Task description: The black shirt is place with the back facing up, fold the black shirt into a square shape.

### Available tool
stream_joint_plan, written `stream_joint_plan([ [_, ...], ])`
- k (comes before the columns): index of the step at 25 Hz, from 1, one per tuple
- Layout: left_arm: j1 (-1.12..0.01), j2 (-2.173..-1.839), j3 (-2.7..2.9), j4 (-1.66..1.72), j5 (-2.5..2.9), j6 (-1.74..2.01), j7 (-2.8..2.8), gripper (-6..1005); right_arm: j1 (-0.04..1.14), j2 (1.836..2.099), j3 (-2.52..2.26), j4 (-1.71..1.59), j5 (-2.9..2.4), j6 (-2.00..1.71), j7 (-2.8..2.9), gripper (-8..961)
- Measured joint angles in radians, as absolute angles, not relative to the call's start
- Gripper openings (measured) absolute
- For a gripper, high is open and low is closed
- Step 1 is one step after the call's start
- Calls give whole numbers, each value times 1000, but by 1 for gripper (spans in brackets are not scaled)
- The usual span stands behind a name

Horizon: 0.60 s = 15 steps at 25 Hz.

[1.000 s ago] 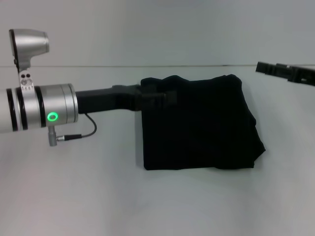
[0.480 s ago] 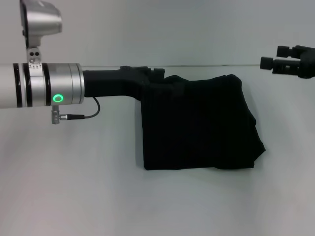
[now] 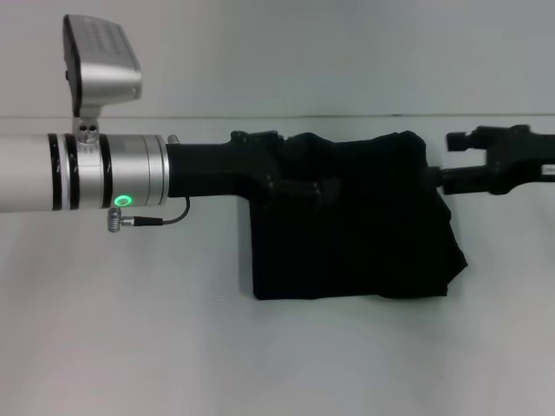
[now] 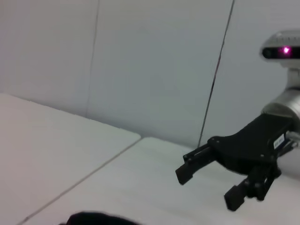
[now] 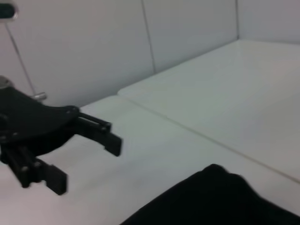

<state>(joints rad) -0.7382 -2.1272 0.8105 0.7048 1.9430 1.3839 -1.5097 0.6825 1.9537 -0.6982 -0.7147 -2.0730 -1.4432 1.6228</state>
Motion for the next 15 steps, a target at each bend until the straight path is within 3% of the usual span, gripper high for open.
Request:
stream_joint_plan([
  [3,-743,-2109,831,708,1970,1349,-1514,891,692,1983,-692,-716,-2073,-1418,1625,924],
  [7,-753,-2087,826,699,1997,1322,-1545,891,713,2004,-704,-707,-2075,-1366,1637,925],
  [15,-734,-2099,827,668,2017,1202,-1558,891,716,2018,-734,-711,-2088,-1326,1625,925],
])
